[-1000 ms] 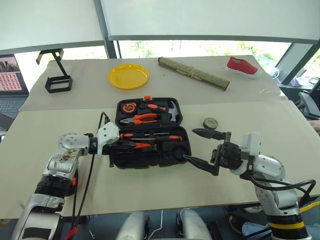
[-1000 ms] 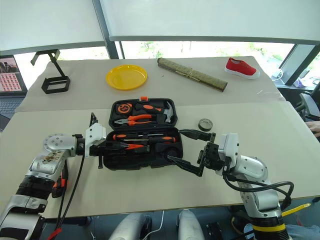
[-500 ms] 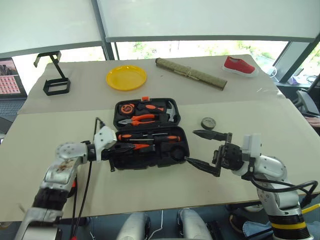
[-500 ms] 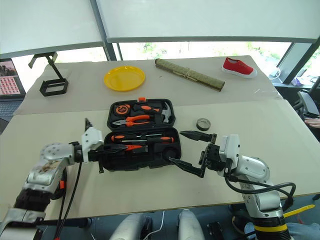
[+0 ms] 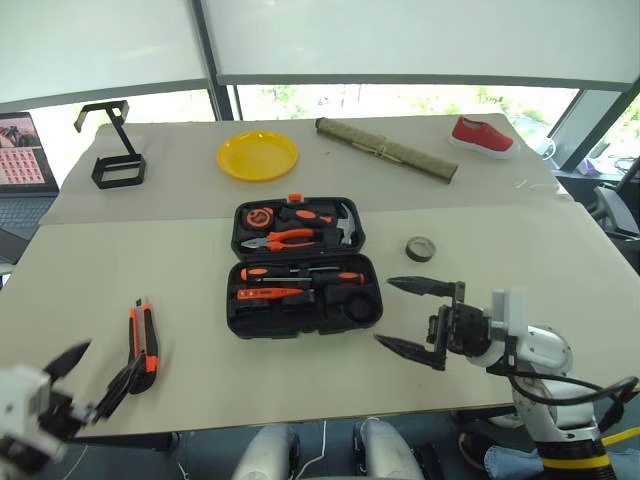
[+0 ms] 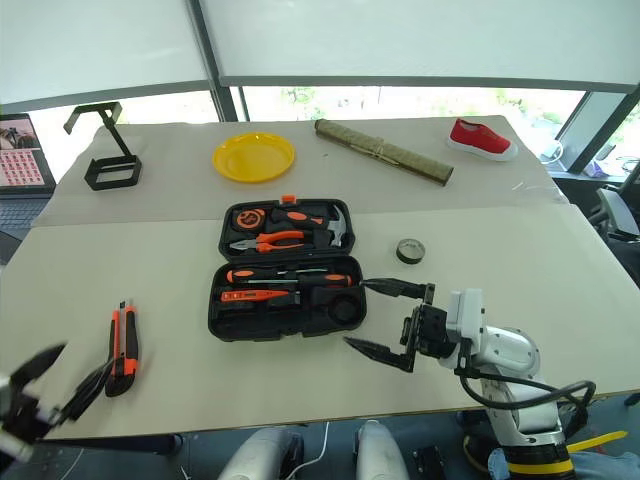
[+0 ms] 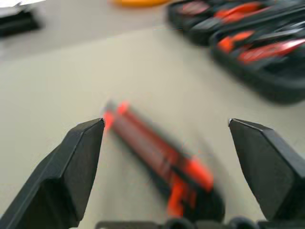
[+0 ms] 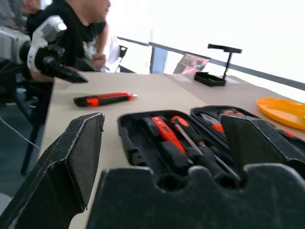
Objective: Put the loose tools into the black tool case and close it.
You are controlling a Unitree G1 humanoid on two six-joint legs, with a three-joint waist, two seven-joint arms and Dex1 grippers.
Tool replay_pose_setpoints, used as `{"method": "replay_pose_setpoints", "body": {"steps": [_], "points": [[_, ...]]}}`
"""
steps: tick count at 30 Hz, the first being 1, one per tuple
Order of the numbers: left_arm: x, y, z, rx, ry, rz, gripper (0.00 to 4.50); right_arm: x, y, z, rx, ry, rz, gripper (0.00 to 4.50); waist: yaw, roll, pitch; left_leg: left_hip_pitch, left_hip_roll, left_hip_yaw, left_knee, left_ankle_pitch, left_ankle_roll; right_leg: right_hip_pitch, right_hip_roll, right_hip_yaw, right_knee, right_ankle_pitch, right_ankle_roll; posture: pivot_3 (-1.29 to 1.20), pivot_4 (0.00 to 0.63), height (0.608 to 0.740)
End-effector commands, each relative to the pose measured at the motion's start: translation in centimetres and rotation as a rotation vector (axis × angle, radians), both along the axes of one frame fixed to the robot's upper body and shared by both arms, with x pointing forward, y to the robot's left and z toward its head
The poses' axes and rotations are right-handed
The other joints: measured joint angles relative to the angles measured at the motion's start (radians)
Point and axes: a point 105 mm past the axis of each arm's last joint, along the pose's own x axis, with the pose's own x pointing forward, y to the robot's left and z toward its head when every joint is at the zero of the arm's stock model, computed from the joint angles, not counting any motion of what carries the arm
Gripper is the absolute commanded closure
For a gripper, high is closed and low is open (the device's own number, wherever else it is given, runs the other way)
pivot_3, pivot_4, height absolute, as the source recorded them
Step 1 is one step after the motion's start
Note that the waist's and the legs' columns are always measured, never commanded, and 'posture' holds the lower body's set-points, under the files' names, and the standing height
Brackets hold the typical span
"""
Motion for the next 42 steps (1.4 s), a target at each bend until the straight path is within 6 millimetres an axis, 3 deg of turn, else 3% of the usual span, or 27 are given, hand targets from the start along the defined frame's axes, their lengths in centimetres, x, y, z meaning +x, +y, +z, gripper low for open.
{"method": "replay_pose_setpoints", "body": {"steps": [1, 5, 8, 12, 15, 24, 27, 29, 32, 33, 35, 38, 42], "points": [[-1.7, 0.7, 0.4, -0.05, -0.016, 0.131, 0.06, -0.3, 0.7, 1.5, 0.045, -0.048, 0.031, 0.0, 0.011, -0.002, 0.001, 0.0, 0.0, -0.001, 0.001, 0.0, 0.0, -0.001, 0.0, -0.001, 0.0, -0.001, 0.001, 0.0, 0.15, 0.74], [-2.6, -0.1, -0.4, -0.122, 0.025, 0.178, 0.06, -0.9, 1.3, 1.8, 0.054, -0.102, 0.088, 0.0, 0.012, -0.004, 0.001, 0.0, 0.0, -0.002, 0.002, 0.0, 0.0, -0.001, 0.0, -0.002, 0.0, -0.006, 0.009, 0.0, 0.15, 0.74], [-1.2, -1.5, -0.9, -0.223, 0.109, 0.154, 0.06, -1.3, 1.3, 2.1, 0.09, -0.125, 0.134, 0.0, 0.01, -0.004, 0.001, 0.0, 0.0, -0.001, 0.002, 0.0, 0.0, 0.0, 0.0, -0.002, 0.0, -0.007, 0.009, 0.0, 0.15, 0.74], [2.4, -1.9, 0.3, -0.177, 0.127, 0.161, 0.06, -1.0, 1.2, 2.3, 0.096, -0.114, 0.159, 0.0, 0.007, -0.003, 0.001, 0.0, 0.0, -0.002, 0.002, 0.0, 0.0, -0.001, 0.002, -0.002, 0.002, -0.006, 0.009, 0.0, 0.15, 0.74], [4.6, -2.1, 0.1, -0.146, 0.173, 0.241, 0.06, -0.7, 1.3, 2.3, 0.097, -0.114, 0.168, 0.0, 0.006, -0.003, 0.001, 0.002, 0.0, -0.002, 0.002, 0.0, 0.0, -0.002, 0.005, -0.002, 0.003, -0.002, 0.002, 0.0, 0.15, 0.74], [6.9, -4.8, -2.2, -0.195, 0.235, 0.335, 0.06, -0.8, 1.7, 2.3, 0.107, -0.102, 0.179, 0.0, -0.002, -0.001, 0.0, 0.002, -0.001, -0.001, 0.0, -0.003, -0.004, -0.003, 0.009, 0.002, 0.005, 0.001, -0.002, 0.0, 0.15, 0.74], [7.1, -5.2, -3.1, -0.186, 0.258, 0.353, 0.77, -0.8, 1.8, 2.3, 0.109, -0.096, 0.177, 0.0, 0.003, 0.001, -0.001, 0.003, -0.001, -0.001, 0.0, -0.003, -0.004, -0.002, 0.008, 0.002, 0.005, 0.001, -0.002, 0.0, 0.15, 0.74], [7.2, -5.7, -3.4, -0.191, 0.264, 0.328, 1.51, -0.7, 1.9, 2.4, 0.11, -0.097, 0.17, 0.0, 0.006, 0.002, -0.001, 0.003, -0.001, -0.001, 0.0, -0.003, -0.004, -0.002, 0.008, 0.002, 0.005, 0.0, -0.002, 0.0, 0.15, 0.74], [7.3, -5.6, -3.1, -0.179, 0.237, 0.313, 2.55, -0.5, 1.8, 2.5, 0.109, -0.099, 0.159, 0.0, 0.009, 0.003, -0.002, 0.003, -0.001, -0.001, 0.0, -0.003, -0.004, -0.002, 0.007, 0.002, 0.004, 0.0, -0.002, 0.0, 0.15, 0.74], [7.5, -5.5, -2.8, -0.175, 0.217, 0.295, 2.71, -0.4, 1.8, 2.5, 0.108, -0.099, 0.156, 0.0, 0.01, 0.003, -0.002, 0.003, -0.002, -0.001, 0.0, -0.003, -0.004, -0.002, 0.007, 0.002, 0.004, 0.0, -0.002, 0.0, 0.15, 0.74], [8.1, -5.6, -0.6, -0.143, 0.107, 0.153, 2.72, -0.3, 1.6, 2.6, 0.103, -0.102, 0.144, 0.0, 0.01, 0.003, -0.002, 0.003, -0.001, -0.001, 0.0, -0.003, -0.004, -0.002, 0.007, 0.001, 0.004, 0.0, -0.002, 0.0, 0.15, 0.74], [8.7, -7.9, 3.1, -0.05, -0.058, -0.25, 2.72, -0.3, 1.0, 2.8, 0.09, -0.099, 0.115, 0.0, 0.009, 0.002, -0.001, 0.001, -0.001, -0.001, 0.0, -0.003, -0.005, -0.003, 0.007, 0.0, 0.004, -0.001, -0.004, 0.0, 0.15, 0.74], [8.5, -10.7, 4.3, 0.046, -0.062, -0.694, 2.72, -0.4, 0.2, 2.8, 0.064, -0.087, 0.085, 0.0, 0.01, 0.002, -0.001, 0.0, 0.0, -0.001, 0.0, -0.002, -0.005, -0.004, 0.002, -0.001, 0.004, -0.001, -0.005, 0.0, 0.15, 0.74]]}}
